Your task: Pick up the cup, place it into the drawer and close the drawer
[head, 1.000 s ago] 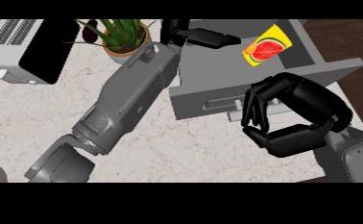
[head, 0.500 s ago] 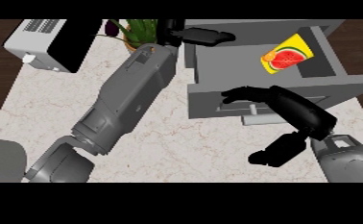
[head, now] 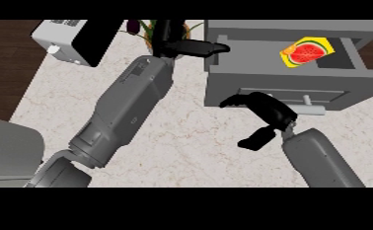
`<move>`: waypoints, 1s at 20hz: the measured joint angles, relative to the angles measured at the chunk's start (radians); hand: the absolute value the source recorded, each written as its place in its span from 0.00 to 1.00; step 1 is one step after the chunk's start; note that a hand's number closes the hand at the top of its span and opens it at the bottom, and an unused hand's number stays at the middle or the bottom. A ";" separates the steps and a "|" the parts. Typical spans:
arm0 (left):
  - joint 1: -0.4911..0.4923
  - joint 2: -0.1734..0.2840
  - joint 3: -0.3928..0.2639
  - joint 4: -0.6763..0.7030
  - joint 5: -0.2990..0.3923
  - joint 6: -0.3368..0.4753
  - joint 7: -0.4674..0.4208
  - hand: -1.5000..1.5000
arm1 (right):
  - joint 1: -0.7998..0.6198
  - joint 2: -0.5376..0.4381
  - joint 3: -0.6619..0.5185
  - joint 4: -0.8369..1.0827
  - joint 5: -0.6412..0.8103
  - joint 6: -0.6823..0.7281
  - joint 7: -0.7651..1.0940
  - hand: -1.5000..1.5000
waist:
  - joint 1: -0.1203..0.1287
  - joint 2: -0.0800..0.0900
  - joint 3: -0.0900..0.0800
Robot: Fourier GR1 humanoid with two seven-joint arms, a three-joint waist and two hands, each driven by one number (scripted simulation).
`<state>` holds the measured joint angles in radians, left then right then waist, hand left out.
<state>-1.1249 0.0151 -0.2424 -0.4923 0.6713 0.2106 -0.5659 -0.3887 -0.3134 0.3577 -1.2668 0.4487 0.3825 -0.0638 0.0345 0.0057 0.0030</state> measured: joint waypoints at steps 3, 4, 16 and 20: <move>0.039 0.019 0.002 -0.042 -0.001 -0.006 -0.006 0.00 | -0.063 0.016 -0.012 0.180 0.048 -0.056 -0.074 1.00 | 0.022 0.002 0.001; 0.054 0.027 0.002 -0.058 0.001 -0.013 0.000 0.00 | -0.085 0.015 -0.023 0.233 0.057 -0.074 -0.108 1.00 | 0.031 0.001 0.000; 0.200 0.133 -0.004 -0.199 0.013 -0.116 0.034 0.00 | -0.373 -0.007 -0.236 0.661 0.009 -0.199 -0.310 1.00 | 0.102 0.020 0.007; 0.235 0.151 -0.011 -0.219 0.014 -0.135 0.052 0.00 | -0.382 -0.016 -0.265 0.688 -0.029 -0.151 -0.337 1.00 | 0.113 0.019 0.008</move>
<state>-0.8898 0.1658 -0.2536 -0.7113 0.6848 0.0756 -0.5140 -0.7706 -0.3291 0.0923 -0.5783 0.4192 0.2312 -0.4010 0.1474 0.0245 0.0106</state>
